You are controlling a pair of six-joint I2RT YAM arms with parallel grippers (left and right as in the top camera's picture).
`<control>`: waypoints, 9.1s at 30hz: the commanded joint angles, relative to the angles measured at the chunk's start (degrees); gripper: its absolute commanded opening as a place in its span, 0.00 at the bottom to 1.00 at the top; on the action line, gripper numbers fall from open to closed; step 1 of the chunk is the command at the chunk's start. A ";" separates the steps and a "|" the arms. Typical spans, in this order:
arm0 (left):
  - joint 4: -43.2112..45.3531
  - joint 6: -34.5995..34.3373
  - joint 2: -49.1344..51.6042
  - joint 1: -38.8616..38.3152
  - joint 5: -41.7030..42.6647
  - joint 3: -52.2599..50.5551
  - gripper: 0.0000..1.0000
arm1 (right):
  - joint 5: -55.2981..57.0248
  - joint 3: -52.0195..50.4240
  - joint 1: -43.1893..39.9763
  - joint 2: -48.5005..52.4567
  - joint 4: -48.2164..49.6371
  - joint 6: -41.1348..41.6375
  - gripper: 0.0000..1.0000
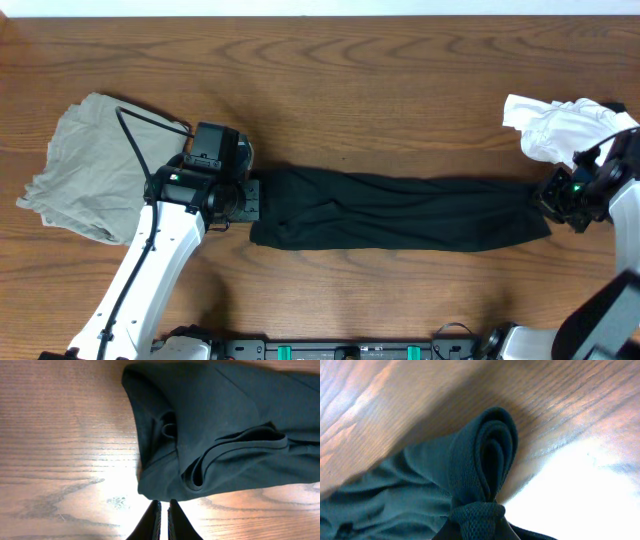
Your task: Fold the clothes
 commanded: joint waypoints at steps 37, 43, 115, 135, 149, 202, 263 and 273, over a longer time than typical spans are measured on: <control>-2.99 -0.31 -0.22 0.33 -0.66 0.61 0.07 | 20.83 5.95 54.03 6.12 0.33 33.81 0.03; -2.95 -0.31 -0.22 0.33 -0.66 0.50 0.07 | 17.18 5.95 58.53 6.62 8.31 30.97 0.20; -1.40 -0.33 -0.22 0.33 -0.66 -0.35 0.08 | 18.84 -13.84 67.93 -1.66 13.14 24.04 0.25; 7.08 4.31 10.27 0.39 4.07 -0.44 0.70 | 26.40 -12.24 56.04 -10.45 10.38 17.99 0.69; 13.44 7.06 29.90 2.54 11.56 -0.44 0.64 | 26.60 -12.26 51.52 -10.45 6.40 16.98 0.69; 0.24 -14.25 12.87 -16.09 1.70 15.43 0.06 | 24.98 -12.15 29.62 -18.32 -1.42 8.63 0.64; 6.69 -1.62 29.07 -11.32 -8.59 15.41 0.10 | -27.80 -12.28 42.36 -5.84 29.90 -3.17 0.01; 8.20 -1.27 37.11 -11.28 -8.61 15.41 0.10 | -28.37 -12.28 45.05 10.58 37.07 -1.29 0.02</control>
